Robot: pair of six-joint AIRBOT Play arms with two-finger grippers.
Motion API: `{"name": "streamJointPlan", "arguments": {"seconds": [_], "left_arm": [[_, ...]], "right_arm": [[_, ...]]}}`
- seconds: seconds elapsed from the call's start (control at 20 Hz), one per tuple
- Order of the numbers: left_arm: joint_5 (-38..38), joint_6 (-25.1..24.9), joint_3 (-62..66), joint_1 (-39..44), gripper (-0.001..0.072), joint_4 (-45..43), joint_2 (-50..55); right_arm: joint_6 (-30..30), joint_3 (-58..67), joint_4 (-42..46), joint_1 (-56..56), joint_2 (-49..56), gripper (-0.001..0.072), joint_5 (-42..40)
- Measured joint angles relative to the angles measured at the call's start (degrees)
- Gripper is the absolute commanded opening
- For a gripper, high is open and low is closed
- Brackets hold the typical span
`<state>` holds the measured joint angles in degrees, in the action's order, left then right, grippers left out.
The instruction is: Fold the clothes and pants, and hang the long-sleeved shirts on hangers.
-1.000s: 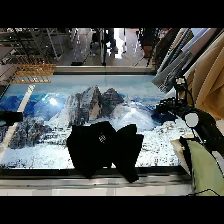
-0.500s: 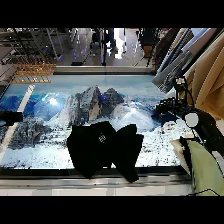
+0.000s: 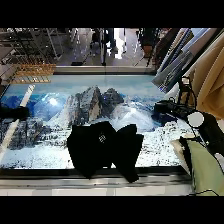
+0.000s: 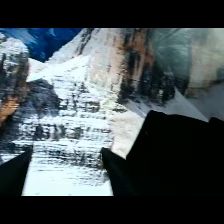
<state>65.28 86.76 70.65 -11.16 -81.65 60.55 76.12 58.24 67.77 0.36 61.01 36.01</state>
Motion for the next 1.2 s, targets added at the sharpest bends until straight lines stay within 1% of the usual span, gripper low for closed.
{"name": "streamJointPlan", "arguments": {"seconds": [0.05, 0.1, 0.15, 0.25, 0.3, 0.45, 0.5, 0.55, 0.65, 0.7, 0.75, 0.8, 0.85, 0.9, 0.95, 1.0, 1.05, 1.1, 1.2], "left_arm": [[0.42, -1.73, -0.5, 0.39, 0.0598, 3.48, 0.68], [1.29, -4.61, -1.44, 1.25, 0.0598, 7.65, 1.44], [2.08, -7.8, -2.71, 2.49, 0.0598, 12.0, 2.16], [2.58, -13.62, -6.51, 6.16, 0.0603, 17.94, 3.76], [2.34, -15.69, -8.81, 8.35, 0.0603, 19.69, 4.9], [-0.48, -19.15, -13.33, 13.88, 0.0604, 22.82, 9.86], [-1.75, -19.8, -13.99, 15.39, 0.0604, 23.69, 12.0], [-3.02, -20.31, -14.25, 16.57, 0.0603, 24.63, 14.01], [-5.2, -20.94, -14.12, 18.36, 0.0604, 26.4, 18.21], [-6.08, -21.14, -13.73, 19.02, 0.0603, 27.21, 20.31], [-6.67, -21.24, -13.35, 19.47, 0.0601, 27.71, 22.12], [-7.15, -21.42, -13.03, 19.87, 0.0521, 28.28, 23.82], [-7.65, -21.46, -12.79, 20.11, 0.0321, 29.0, 25.16], [-8.33, -21.81, -12.61, 20.28, 0.0136, 29.73, 26.25], [-8.76, -22.47, -12.48, 20.46, 0.001, 31.21, 27.08], [-9.16, -23.54, -12.35, 20.57, 0.0007, 32.89, 27.63], [-9.64, -24.52, -12.11, 20.59, 0.0005, 34.97, 28.04], [-9.86, -25.51, -11.67, 20.5, 0.0004, 36.85, 28.24], [-9.35, -27.12, -9.84, 19.78, 0.0003, 40.44, 28.24]], "right_arm": [[0.46, 0.0, -0.55, 0.0, -0.15, 0.0165, 2.43], [1.01, 0.0, -0.55, 0.0, -0.28, 0.0287, 5.22], [1.46, 0.0, -0.28, 0.0, -0.35, 0.0391, 8.26], [1.88, 0.0, 0.66, 0.0, -0.42, 0.0401, 13.22], [1.88, -0.07, 1.2, 0.0, -0.44, 0.0401, 15.15], [0.87, -1.2, 2.1, 0.0, -0.31, 0.0402, 20.02], [0.57, -1.95, 2.23, 0.0, 0.07, 0.0423, 21.55], [0.15, -2.86, 2.19, 0.0, 0.79, 0.0486, 23.21], [-1.29, -4.74, 1.4, 0.0, 3.15, 0.0562, 25.73], [-1.88, -5.4, 0.74, 0.0, 4.66, 0.0587, 26.43], [-2.73, -5.88, 0.04, 0.0, 6.62, 0.0586, 26.77], [-3.69, -6.21, -1.18, 0.0, 8.63, 0.0586, 26.77], [-4.92, -6.47, -2.84, 0.0, 10.97, 0.0582, 26.43], [-6.03, -6.6, -4.87, 0.0, 13.31, 0.0574, 25.79], [-7.13, -6.75, -7.21, 0.0, 15.98, 0.0537, 25.05], [-8.33, -6.86, -9.35, 0.0, 18.34, 0.041, 24.7], [-9.92, -6.91, -11.91, 0.0, 20.63, 0.0178, 24.22], [-11.85, -6.93, -14.51, 0.0, 22.21, 0.0023, 24.02], [-16.33, -6.25, -19.96, 0.0, 23.45, 0.0012, 24.65]]}}
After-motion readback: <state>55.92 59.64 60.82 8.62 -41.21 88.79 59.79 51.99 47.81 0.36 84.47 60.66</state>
